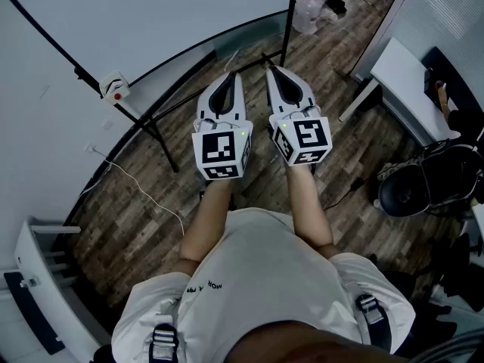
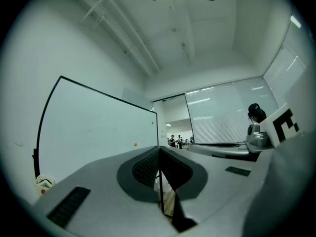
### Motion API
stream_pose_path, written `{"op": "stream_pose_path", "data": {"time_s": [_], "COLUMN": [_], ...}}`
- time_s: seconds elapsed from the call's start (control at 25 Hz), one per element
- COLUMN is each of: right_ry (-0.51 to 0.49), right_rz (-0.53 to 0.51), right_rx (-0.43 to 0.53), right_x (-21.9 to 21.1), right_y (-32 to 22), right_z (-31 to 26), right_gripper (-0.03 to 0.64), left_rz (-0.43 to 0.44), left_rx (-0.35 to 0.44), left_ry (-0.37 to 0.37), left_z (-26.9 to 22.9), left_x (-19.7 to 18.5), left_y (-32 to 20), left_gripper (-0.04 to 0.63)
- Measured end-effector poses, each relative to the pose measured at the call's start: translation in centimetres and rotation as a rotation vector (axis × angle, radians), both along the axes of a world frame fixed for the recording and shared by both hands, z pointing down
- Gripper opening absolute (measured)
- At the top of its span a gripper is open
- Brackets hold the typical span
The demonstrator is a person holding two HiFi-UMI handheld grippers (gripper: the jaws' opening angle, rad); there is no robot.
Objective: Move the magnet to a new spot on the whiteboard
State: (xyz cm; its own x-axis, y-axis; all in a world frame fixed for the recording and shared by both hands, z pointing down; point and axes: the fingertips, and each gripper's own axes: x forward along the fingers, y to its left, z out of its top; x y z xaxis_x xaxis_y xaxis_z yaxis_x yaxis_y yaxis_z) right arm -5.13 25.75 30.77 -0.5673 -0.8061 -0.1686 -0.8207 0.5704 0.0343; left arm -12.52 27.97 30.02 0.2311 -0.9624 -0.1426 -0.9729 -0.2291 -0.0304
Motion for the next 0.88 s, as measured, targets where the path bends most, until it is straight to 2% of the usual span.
{"op": "stream_pose_path", "data": {"time_s": [0.4,0.88], "right_ry": [0.001,-0.021], "right_rz": [-0.013,-0.045], "right_rx": [0.013,-0.004], "right_x": [1.3,6.4], "right_y": [-0.9,-0.3], "right_z": [-0.3,0.6], "right_gripper": [0.014,0.014], "left_rz": [-0.021,-0.083], "left_rx": [0.004,0.013], "left_ry": [-0.005,-0.018], "left_z": [0.2,1.0], "left_x": [1.1,6.2], "left_y": [-1.0,0.0], "left_gripper": [0.003,0.003]}}
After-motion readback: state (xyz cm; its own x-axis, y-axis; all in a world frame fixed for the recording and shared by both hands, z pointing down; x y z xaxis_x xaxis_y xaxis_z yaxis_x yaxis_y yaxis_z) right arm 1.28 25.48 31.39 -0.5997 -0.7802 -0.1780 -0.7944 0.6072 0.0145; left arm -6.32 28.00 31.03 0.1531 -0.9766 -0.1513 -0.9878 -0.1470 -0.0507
